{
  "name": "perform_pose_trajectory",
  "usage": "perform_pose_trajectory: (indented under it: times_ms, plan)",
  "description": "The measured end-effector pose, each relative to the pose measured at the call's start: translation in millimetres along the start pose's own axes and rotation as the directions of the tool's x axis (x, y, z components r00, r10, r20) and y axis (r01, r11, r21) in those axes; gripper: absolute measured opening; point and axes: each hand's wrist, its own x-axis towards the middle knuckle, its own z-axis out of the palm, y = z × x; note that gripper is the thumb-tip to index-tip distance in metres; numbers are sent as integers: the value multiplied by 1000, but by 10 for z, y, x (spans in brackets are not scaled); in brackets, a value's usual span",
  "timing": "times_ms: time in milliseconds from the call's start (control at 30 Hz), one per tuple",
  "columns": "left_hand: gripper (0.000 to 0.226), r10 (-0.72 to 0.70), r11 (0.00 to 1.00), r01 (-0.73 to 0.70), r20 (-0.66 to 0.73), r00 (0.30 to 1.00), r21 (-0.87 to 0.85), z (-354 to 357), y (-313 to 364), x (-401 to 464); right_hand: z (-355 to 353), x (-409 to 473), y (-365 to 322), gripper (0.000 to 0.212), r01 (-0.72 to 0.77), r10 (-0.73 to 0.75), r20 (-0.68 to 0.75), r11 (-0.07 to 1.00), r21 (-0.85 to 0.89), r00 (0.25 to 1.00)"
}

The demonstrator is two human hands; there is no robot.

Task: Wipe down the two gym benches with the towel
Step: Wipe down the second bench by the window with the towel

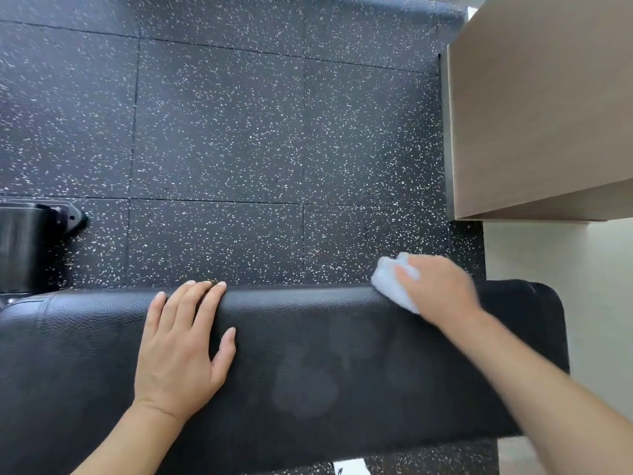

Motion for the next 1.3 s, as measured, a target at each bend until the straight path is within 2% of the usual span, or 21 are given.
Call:
perform_pose_trajectory:
  times_ms: [67, 167, 267, 400, 467, 567, 733, 833, 933, 1167, 1233, 1300]
  plan:
    - [64, -2, 1000, 2, 1, 1000, 3, 14, -9, -3, -47, 3, 423, 32, -32, 32, 3, 997, -66, 999]
    - [64, -3, 1000, 3, 2, 1000, 9, 28, -15, -8, 9, 55, 343, 40, -98, 100, 37, 994, -52, 994]
    - [64, -2, 1000, 2, 8, 1000, 4, 18, -22, -8, 91, 60, -535, 38, -50, 47, 69, 998, 46, 997]
    - [65, -17, 1000, 17, 33, 999, 7, 5, -12, -24, 121, -173, -2114, 44, 206, -204, -28, 960, 189, 978]
    - [67, -26, 1000, 27, 50, 998, -15, -24, -22, -6, 94, -231, -2431, 39, 268, -271, -28, 925, 269, 962]
    - [64, 25, 998, -19, 92, 995, -66, -116, -96, 7, 105, -211, -2103, 37, 301, -311, -3, 919, 255, 950]
    - [58, 24, 998, -18, 97, 995, -58, -375, -653, -148, 60, -105, -1090, 46, 31, -49, 115, 988, 151, 992]
    - [57, 14, 998, -9, 88, 996, -57, -469, -956, -305, 59, -121, -1159, 47, 7, -11, 68, 998, 63, 998]
    - [57, 6, 998, -1, 70, 998, -70, -492, -1143, -516, 69, -190, -1821, 45, 80, -84, 44, 994, 77, 995]
    - [62, -82, 994, 88, 88, 993, -67, -587, -1646, -1047, 178, -400, -4351, 36, 321, -317, -55, 921, 222, 947]
    - [64, -87, 994, 95, 115, 990, -60, -605, -1696, -1140, 175, -420, -4655, 35, 355, -350, -66, 901, 250, 935]
    - [64, -97, 992, 107, 135, 986, -68, -623, -1714, -1181, 173, -406, -4613, 34, 385, -394, -33, 872, 301, 918]
